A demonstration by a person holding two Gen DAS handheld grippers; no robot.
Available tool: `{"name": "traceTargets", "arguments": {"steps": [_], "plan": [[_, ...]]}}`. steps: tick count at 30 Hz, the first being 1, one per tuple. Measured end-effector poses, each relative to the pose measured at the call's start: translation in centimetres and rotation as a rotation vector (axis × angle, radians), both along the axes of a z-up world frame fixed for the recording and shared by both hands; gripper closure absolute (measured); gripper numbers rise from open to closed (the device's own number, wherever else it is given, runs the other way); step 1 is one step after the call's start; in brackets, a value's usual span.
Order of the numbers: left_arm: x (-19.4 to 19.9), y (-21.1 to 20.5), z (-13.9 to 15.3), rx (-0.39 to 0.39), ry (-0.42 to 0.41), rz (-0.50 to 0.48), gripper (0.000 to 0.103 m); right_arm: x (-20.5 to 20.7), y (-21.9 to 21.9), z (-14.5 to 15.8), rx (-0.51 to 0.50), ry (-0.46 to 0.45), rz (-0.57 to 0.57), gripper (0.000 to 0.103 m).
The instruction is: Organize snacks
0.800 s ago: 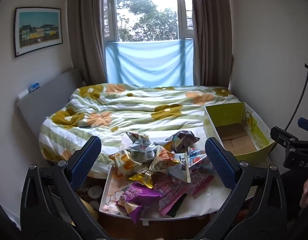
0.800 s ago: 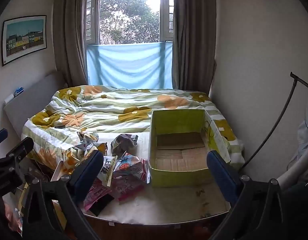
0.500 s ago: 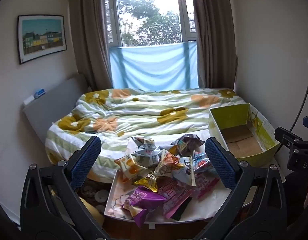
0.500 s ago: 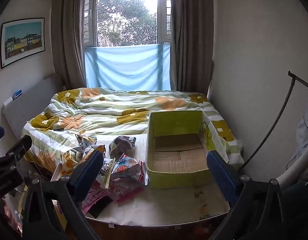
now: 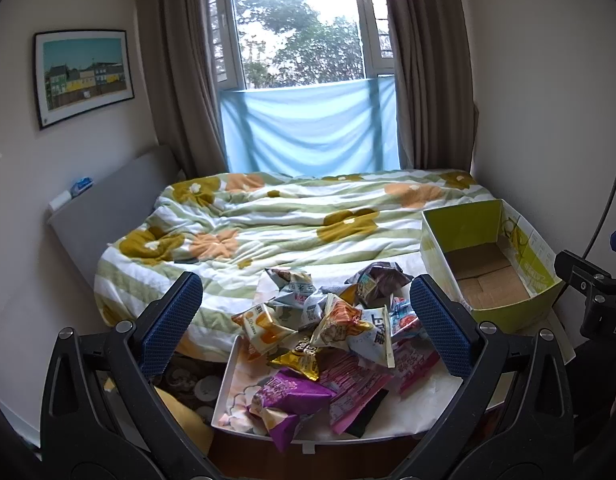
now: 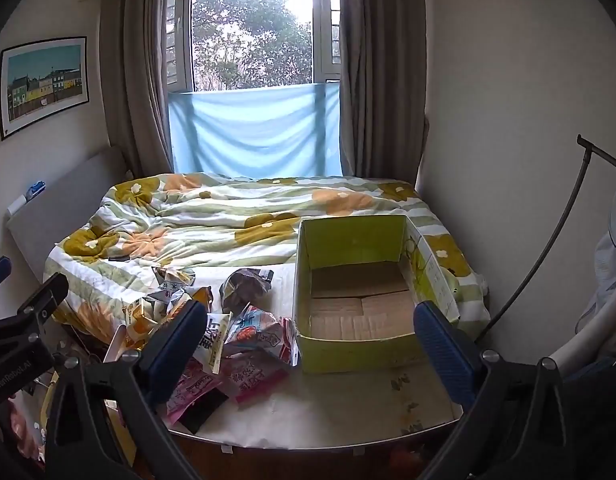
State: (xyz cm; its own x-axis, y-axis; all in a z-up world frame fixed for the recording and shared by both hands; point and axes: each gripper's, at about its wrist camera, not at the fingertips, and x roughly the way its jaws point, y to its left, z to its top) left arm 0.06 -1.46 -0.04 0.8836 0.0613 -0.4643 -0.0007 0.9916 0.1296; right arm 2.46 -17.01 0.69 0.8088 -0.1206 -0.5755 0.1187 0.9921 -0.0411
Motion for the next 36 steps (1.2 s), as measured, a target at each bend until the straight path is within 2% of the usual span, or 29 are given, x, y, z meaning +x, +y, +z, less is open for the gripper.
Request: {"name": "traceTargets", "arguments": {"steps": [21, 36], "plan": [[0.52, 0.37, -0.17, -0.047, 0.020, -0.025, 0.001, -0.05, 0.16, 0.10, 0.003, 0.000, -0.001, 0.000], [0.69, 0.04, -0.37, -0.043, 0.029, -0.023, 0.001, 0.14, 0.23, 0.04, 0.005, 0.006, -0.004, 0.000]]}}
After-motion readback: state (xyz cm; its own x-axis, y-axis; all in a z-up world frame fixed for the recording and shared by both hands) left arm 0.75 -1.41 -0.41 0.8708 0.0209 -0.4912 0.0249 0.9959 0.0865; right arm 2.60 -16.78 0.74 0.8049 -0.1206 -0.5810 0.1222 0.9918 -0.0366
